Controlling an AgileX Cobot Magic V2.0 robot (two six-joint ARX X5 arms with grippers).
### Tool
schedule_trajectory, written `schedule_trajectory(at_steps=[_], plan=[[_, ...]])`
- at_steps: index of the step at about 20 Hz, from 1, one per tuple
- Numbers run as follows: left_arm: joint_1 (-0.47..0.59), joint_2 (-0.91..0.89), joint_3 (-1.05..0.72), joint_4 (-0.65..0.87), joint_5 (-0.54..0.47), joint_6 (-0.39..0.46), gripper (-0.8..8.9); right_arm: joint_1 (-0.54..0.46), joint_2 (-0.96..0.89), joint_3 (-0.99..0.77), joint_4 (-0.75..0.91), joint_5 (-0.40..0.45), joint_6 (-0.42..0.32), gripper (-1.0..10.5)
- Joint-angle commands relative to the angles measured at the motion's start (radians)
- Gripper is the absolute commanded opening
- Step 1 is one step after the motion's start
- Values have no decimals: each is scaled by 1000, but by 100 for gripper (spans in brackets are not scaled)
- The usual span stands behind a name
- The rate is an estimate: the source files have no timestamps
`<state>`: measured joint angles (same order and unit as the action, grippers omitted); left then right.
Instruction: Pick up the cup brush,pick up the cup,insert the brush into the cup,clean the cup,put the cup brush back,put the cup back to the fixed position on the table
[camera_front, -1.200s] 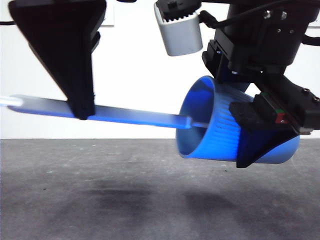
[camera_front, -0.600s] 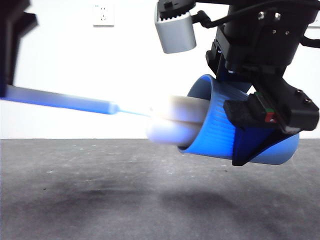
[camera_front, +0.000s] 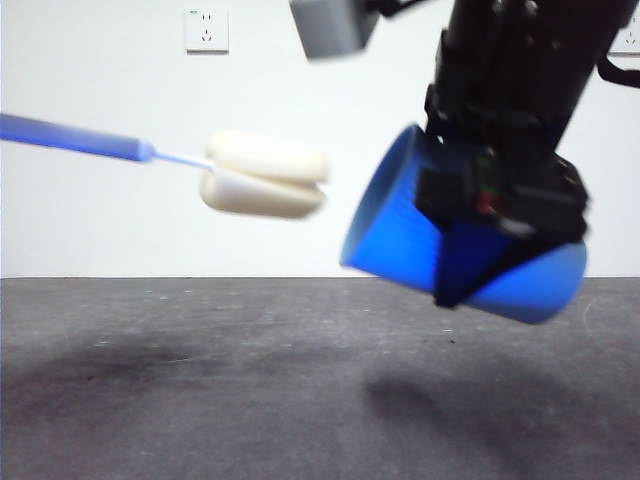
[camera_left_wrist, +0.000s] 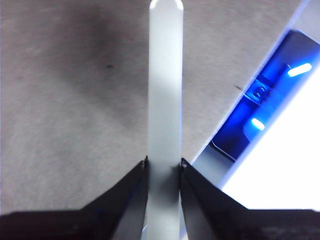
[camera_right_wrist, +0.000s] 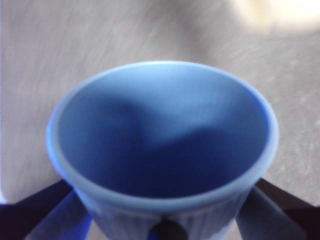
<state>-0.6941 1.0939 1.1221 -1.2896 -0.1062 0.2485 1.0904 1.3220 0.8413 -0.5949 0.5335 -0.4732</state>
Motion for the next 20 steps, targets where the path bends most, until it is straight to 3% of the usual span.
schedule_trajectory(at_steps=[1,6,12,16,20], plan=[[45,-36,-2,4,2,-20,-9,-11,-31,0,29,0,91,-13],[123,-63,-3,97,8,-131,-9,-26,-98,0,61,0,228,-13],[177,-19,-81,414,11,-423,-9,-31,-268,0,112,-3,458,-13],[179,125,-153,619,24,-527,-9,-31,-399,0,184,-4,531,-13],[179,310,-153,786,57,-605,-9,-31,-483,0,183,-3,533,-13]])
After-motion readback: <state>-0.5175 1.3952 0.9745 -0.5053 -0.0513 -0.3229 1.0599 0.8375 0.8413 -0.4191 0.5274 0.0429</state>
